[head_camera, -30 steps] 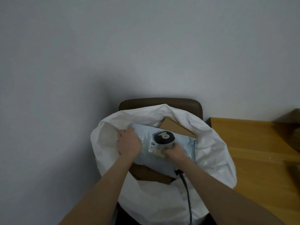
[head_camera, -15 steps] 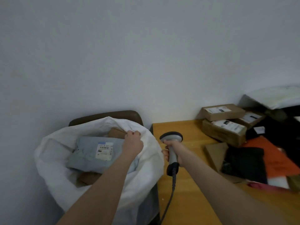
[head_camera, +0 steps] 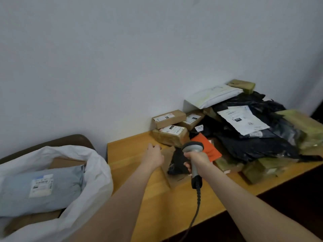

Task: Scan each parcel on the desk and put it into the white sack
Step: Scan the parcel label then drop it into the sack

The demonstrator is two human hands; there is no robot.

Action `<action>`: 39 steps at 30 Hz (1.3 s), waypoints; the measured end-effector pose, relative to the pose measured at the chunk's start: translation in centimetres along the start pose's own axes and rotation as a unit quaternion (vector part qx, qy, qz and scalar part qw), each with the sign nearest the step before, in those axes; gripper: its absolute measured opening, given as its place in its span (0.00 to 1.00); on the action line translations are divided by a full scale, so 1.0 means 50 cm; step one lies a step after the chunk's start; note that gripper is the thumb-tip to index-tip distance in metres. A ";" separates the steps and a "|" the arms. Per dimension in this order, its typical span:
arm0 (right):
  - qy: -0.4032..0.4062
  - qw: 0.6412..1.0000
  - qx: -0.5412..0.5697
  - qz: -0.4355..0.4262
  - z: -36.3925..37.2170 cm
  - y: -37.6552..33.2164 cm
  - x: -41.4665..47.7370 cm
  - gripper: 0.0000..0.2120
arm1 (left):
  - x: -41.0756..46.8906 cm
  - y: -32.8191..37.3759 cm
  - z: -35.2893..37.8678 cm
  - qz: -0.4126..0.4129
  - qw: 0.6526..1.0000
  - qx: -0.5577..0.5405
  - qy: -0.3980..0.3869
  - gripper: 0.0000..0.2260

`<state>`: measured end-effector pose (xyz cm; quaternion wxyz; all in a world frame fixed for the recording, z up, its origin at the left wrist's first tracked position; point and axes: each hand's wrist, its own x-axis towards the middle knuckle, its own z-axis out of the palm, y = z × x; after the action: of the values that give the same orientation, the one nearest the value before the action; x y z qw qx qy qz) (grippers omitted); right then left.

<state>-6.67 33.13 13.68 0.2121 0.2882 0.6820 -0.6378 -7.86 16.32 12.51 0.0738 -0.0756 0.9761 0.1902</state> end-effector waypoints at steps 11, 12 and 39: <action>0.096 0.995 -0.007 -0.012 -0.099 -0.109 0.173 0.13 | 0.192 0.107 0.079 -0.004 0.997 -0.056 -0.044 0.21; 0.097 0.995 -0.011 -0.006 -0.093 -0.124 0.198 0.12 | 0.218 0.107 0.085 -0.014 0.996 -0.071 -0.046 0.21; -0.067 0.997 -0.022 0.021 0.065 -0.260 0.436 0.07 | 0.405 0.042 0.117 -0.360 0.699 -0.606 -0.121 0.19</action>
<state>-31.75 32.31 8.75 0.2772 0.2543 0.6738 -0.6360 -27.33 18.07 4.42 0.1919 -0.4257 0.5313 0.7069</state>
